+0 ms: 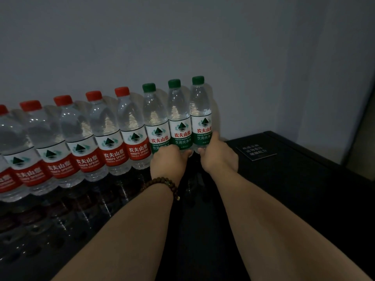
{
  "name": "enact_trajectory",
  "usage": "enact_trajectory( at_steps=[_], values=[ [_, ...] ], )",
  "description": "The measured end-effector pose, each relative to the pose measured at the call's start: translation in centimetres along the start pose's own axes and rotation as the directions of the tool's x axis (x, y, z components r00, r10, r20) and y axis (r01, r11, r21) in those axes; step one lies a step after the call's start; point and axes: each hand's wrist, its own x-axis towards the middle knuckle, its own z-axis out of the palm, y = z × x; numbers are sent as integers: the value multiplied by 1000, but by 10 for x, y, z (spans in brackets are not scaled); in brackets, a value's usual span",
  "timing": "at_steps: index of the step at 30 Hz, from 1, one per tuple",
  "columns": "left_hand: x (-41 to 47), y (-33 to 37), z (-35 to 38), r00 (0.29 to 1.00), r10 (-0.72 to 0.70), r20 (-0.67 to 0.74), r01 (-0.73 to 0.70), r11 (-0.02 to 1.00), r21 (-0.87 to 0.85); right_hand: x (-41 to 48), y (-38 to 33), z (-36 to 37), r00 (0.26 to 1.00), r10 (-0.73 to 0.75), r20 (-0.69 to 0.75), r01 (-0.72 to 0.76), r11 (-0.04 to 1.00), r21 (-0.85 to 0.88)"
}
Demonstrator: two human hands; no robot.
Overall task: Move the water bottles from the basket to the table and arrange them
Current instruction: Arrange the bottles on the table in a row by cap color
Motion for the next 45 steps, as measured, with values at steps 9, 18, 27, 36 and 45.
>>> enact_trajectory(
  at_steps=[9, 18, 27, 36, 45],
  values=[
    [-2, -2, -1, 1000, 18, -12, -18, 999, -46, 4, 0, 2, 1000, 12, 2, -12, 1000, 26],
    [-33, -93, -48, 954, -216, -208, 178, 966, -185, 4, 1, 7, 1000, -4, 22, 5, 999, -39],
    [-26, -100, -47, 950, -296, -98, 272, 941, -203, 7, 3, 9, 999, -36, 14, 37, 996, -82],
    [-25, -102, -43, 955, -273, -119, 249, 951, -181, 7, 3, 8, 999, -51, 19, 53, 992, -114],
    [-54, -141, -75, 971, -230, -70, 218, 965, -147, -22, -3, 4, 999, 36, 33, -37, 998, 40]
  ],
)
